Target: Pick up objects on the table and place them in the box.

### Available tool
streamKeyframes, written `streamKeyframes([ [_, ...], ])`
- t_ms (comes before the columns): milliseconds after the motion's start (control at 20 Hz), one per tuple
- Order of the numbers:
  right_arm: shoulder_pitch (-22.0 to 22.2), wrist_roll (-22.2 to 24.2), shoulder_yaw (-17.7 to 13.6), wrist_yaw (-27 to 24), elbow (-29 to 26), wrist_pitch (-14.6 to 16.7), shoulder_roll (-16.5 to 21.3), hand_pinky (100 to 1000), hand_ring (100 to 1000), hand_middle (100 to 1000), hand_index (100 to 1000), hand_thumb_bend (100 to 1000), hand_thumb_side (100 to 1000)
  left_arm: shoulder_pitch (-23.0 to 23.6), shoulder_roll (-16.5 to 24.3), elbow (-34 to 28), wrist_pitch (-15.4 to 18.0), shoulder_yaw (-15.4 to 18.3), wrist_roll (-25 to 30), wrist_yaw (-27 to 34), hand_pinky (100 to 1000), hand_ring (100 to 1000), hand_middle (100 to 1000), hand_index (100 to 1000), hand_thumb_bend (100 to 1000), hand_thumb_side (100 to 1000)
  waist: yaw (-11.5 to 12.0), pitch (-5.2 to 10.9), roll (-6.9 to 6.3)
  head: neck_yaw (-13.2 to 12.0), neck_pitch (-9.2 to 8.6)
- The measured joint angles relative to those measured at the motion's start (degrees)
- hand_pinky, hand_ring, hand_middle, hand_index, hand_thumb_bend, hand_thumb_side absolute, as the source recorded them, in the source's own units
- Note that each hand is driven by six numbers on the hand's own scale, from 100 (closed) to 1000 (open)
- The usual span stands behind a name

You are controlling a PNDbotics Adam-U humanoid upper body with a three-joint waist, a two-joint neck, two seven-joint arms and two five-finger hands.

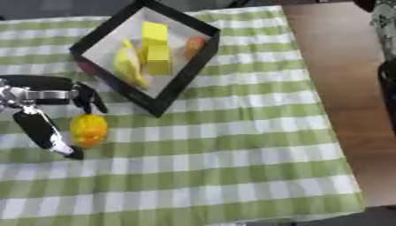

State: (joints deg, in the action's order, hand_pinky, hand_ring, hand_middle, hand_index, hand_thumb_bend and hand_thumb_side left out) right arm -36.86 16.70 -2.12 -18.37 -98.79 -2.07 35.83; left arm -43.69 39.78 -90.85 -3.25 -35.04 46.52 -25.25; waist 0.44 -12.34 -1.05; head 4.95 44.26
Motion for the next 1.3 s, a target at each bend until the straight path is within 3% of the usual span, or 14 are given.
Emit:
streamKeyframes([
  [450, 0.06, 0.04, -0.01, 0.04, 0.04, 0.01, -0.05, 1000, 795, 687, 825, 100, 445, 0.95, -1.57, 3.36, 4.37, 0.98, -3.61, -7.33, 819, 782, 821, 856, 575, 189, -0.07, -0.05, 0.01, -0.45, 0.0],
  [750, 0.06, 0.3, -0.02, 0.28, 0.1, 0.07, -0.12, 1000, 795, 688, 825, 100, 448, 1.39, -2.85, 5.45, 5.38, 1.71, -5.92, -9.69, 786, 723, 742, 834, 546, 189, -0.2, -0.07, 0.17, -0.74, 0.0],
  [1000, 0.07, 0.36, -0.04, 0.46, 0.39, 0.12, -0.41, 1000, 795, 688, 825, 100, 448, 1.44, -3.56, 6.46, 5.57, 1.88, -7.16, -9.66, 786, 723, 742, 834, 546, 189, -0.34, -0.07, 0.17, -0.76, 0.0],
  [1050, 0.07, 0.36, -0.04, 0.46, 0.39, 0.12, -0.44, 1000, 795, 688, 825, 100, 458, 1.44, -3.56, 6.47, 5.62, 1.9, -7.26, -9.64, 757, 651, 649, 758, 481, 163, -0.34, -0.07, 0.17, -0.76, 0.0],
  [1300, 0.08, 0.35, -0.16, 0.52, 0.42, 0.14, -0.46, 1000, 796, 689, 826, 100, 458, 1.55, -4.01, 5.6, 5.34, 2.02, -8.48, -8.06, 732, 611, 598, 706, 403, 113, -0.35, -0.07, 0.51, -0.77, 0.0],
])
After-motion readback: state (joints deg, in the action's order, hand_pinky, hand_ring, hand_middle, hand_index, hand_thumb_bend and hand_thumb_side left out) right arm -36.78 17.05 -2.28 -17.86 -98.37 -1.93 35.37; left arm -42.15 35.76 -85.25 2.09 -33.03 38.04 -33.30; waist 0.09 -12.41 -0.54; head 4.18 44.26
